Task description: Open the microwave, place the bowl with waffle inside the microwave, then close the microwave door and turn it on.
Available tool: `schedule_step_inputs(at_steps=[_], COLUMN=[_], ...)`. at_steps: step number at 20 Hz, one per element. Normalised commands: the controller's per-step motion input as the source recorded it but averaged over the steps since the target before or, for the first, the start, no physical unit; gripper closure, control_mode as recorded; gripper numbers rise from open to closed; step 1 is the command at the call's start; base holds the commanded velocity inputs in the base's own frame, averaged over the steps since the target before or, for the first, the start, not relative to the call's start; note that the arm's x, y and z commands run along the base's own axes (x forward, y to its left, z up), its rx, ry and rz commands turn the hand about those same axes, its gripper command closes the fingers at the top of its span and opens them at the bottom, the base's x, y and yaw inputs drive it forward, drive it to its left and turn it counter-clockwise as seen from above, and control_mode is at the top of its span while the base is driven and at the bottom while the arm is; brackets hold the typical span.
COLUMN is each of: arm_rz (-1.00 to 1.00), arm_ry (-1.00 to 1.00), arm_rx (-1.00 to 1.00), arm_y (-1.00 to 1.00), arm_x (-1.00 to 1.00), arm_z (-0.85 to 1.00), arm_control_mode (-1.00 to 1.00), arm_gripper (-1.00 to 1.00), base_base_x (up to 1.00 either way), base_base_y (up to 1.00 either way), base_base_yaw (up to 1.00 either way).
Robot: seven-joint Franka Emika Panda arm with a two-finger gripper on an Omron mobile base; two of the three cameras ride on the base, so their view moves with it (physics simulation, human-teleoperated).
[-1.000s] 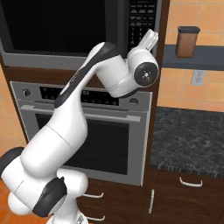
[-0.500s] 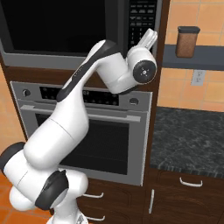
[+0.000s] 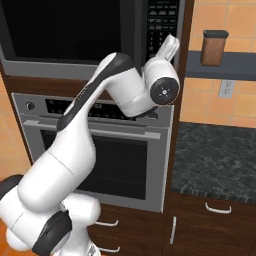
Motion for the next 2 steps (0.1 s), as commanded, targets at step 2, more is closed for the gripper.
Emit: schedule_step_inputs(at_steps=[2], arm_rz=[0.06], arm_ry=[-0.03], arm_rx=[-0.11], arm_y=[-0.02], arm_x=[-0.91], arm_z=[0.04], arm_control_mode=[-1.00], arm_gripper=[1.00], base_base_x=[0.00], base_base_y=[0.00], base_base_yaw=[0.00])
